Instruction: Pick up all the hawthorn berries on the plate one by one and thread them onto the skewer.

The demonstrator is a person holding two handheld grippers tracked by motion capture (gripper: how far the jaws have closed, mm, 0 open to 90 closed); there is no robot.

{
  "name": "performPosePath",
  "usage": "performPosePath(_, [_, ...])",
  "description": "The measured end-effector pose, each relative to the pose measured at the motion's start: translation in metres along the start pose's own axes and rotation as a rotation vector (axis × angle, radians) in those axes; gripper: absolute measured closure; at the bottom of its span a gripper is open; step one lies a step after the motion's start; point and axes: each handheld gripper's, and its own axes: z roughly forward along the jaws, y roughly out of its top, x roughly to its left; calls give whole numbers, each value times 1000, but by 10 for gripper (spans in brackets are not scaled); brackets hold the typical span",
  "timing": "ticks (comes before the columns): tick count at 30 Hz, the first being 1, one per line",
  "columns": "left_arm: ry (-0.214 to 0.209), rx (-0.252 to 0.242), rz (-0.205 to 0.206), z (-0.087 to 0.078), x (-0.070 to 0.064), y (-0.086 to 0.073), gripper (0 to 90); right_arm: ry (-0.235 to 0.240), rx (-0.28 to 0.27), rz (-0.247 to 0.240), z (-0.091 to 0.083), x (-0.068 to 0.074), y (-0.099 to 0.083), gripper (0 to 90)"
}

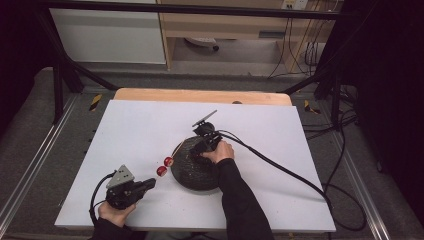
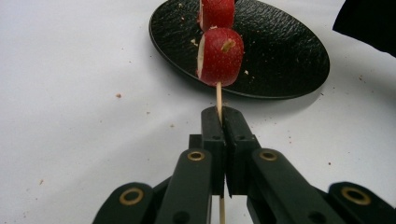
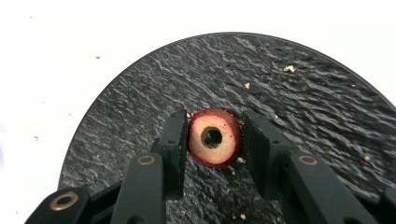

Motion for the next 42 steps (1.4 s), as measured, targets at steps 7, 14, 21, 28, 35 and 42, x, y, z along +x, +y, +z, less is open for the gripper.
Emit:
performPosePath(7, [0, 0, 1, 0, 0, 0, 878, -6, -10, -12, -11, 3, 0, 626])
performPosePath(14, [0, -1, 3, 0, -1, 0, 878, 6, -23, -17, -22, 9, -3, 625])
performPosePath(21, [1, -2, 3, 0, -1, 0, 878, 33, -60, -8, -27, 12, -7, 626])
performPosePath(28, [1, -2, 5, 0, -1, 0, 878, 55, -96, 1, -35, 11, -17, 626])
performPosePath(35, [-1, -1, 7, 0, -2, 0, 878, 82, -142, 14, -40, 8, -29, 626])
performPosePath(42, [-5, -2, 9, 1, -3, 0, 878, 122, -249, 31, -51, 8, -46, 626])
